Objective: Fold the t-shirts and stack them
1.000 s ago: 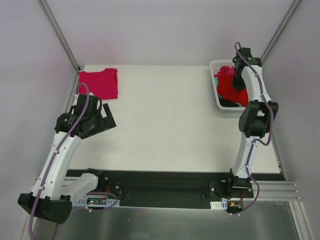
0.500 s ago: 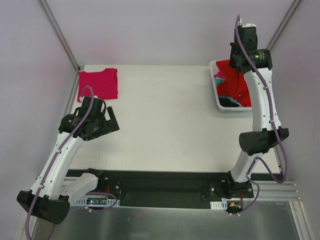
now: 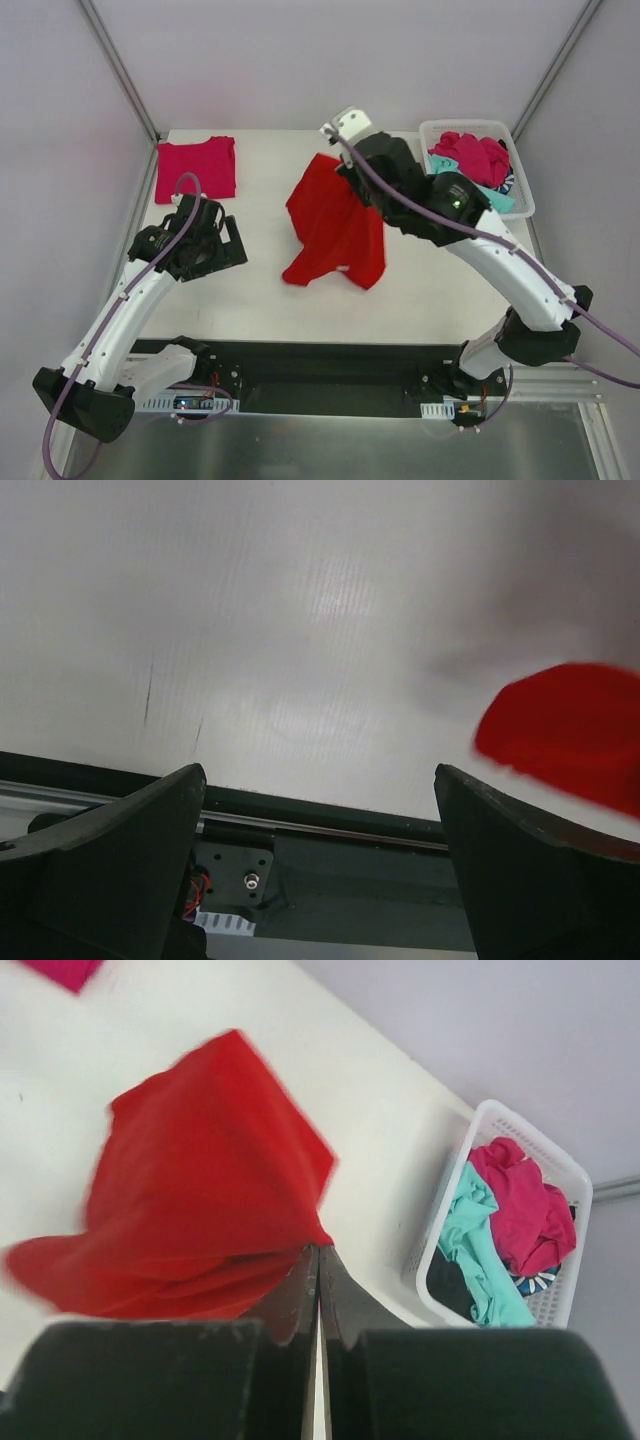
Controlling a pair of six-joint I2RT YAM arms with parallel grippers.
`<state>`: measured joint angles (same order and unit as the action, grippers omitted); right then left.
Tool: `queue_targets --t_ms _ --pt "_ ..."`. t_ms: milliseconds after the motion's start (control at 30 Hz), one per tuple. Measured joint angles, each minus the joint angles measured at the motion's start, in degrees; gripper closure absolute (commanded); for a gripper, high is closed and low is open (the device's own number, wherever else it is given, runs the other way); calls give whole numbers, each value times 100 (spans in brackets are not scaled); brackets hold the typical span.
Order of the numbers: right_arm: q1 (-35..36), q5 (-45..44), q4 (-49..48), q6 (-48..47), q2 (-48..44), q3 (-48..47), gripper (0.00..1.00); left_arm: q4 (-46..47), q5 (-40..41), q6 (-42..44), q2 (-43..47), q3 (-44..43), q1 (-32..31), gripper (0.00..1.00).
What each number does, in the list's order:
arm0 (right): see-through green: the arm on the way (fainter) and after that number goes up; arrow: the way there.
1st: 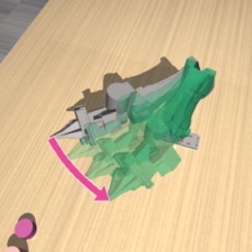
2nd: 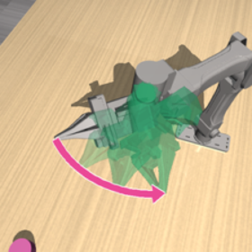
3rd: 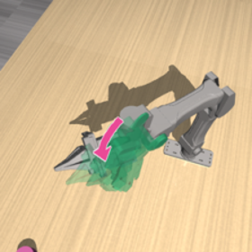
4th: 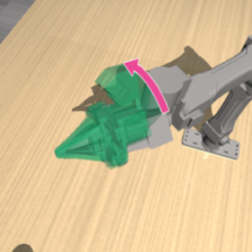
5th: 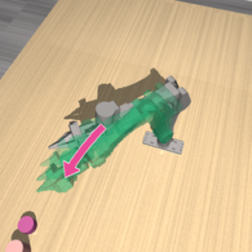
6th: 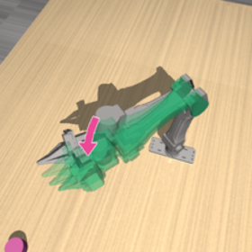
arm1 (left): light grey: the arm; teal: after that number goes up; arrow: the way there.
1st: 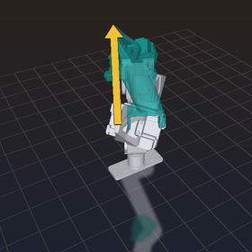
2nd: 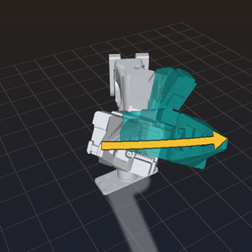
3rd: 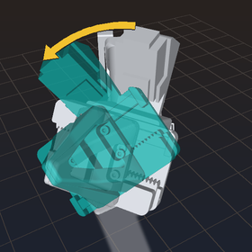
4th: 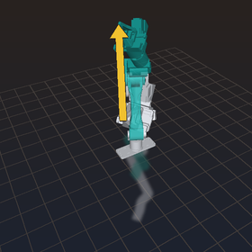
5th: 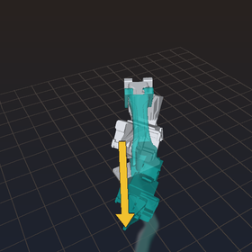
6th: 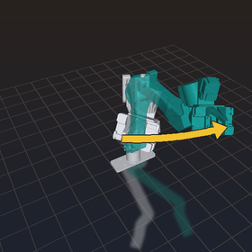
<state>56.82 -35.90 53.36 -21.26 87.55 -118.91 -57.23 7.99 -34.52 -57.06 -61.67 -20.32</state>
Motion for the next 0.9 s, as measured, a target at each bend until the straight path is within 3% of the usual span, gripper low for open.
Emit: queue_targets --t_ms 100,167,367,433,600,900 --pt "249 -223 44 26 138 343 99 0 7 -48 0 0 -2 1" --pt "9 -278 72 142 144 621 99 0 17 -68 0 0 -2 1" --pt "-1967 -144 50 452 -315 1084 99 0 24 -85 2 0 -37 1" --pt "-2295 -142 83 511 -522 1067 99 0 28 -94 2 0 -37 1" --pt "-1878 44 339 610 -581 820 99 -2 98 -111 2 0 -74 1" --pt "-518 90 651 616 802 136 99 -11 190 -114 9 0 -76 1"
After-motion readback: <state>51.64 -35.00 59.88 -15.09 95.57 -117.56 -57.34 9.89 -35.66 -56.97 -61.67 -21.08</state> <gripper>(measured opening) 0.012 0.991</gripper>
